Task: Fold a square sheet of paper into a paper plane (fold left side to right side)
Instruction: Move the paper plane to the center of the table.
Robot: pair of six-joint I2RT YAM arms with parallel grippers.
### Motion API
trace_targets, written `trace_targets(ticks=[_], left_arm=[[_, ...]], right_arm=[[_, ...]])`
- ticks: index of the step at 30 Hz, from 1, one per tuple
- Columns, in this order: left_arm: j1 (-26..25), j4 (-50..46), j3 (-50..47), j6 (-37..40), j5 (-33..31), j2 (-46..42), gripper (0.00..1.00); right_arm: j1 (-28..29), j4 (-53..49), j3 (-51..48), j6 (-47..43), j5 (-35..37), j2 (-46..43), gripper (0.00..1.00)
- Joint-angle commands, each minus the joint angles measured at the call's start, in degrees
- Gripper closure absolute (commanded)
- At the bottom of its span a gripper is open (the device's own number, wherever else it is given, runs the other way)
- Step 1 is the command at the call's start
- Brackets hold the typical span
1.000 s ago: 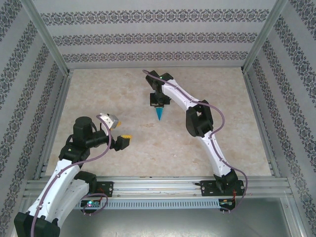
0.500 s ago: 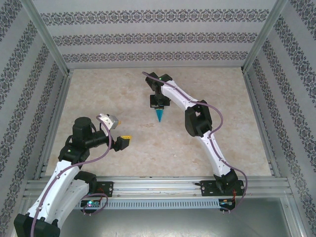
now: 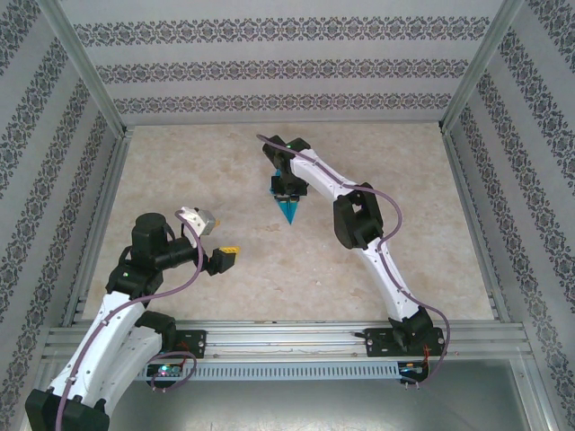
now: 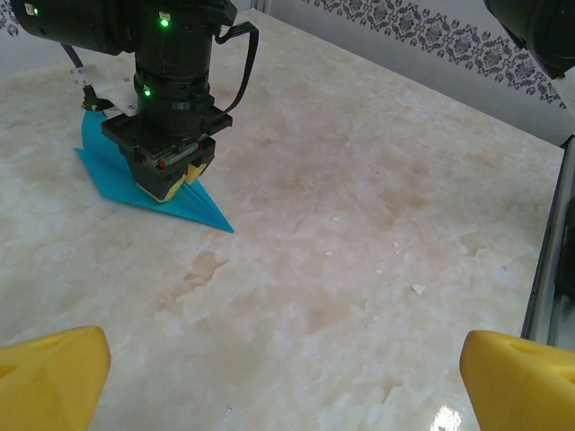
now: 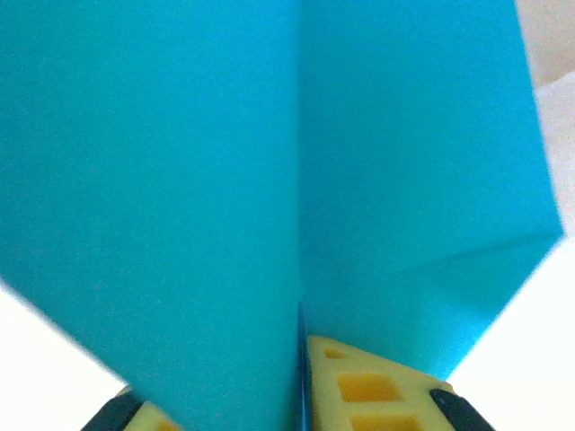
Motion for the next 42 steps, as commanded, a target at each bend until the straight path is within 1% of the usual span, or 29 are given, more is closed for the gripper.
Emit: trace_targets(ticks=[1,8,10,16,23,37,42], left_arm=[[0.02,-0.78,-0.13,1.31,0.71,-0.5,0.0],[0.0,-1.32,0.05,1.81,0.29,-0.47,0.0],[0.02,-1.36,0.13,1.74,0.17,-0.38,0.0],[0.03,-1.54,0.5,1.55,-0.18,-0.03,0.0],[0.0,-1.45,0.74,1.29,-0.26,0.54,0.0],[-0.02,-2.86,1.38,1.14,-0.79,0.32,0.0],[-0.02,-2.92,1.56,0.6,-1.42,0.19,0.0]], right_arm=[[0.75,-0.72,-0.07,0.68,0.14,1.52,0.79],[0.91,-0.04,-1.8,1.14,1.98,0.26,0.6],[0.91,0.41,-2.41,1.3,2.23,-0.64,0.57],[0.74,2.61,-5.73,2.22,2.83,-4.5,0.58],[0.76,3.06,-7.07,2.45,4.13,-8.26,0.59],[1.37,3.06,-7.97,2.63,3.98,-9.87,0.58],[1.54,3.05,-8.8,1.9,4.21,-11.35,0.56]])
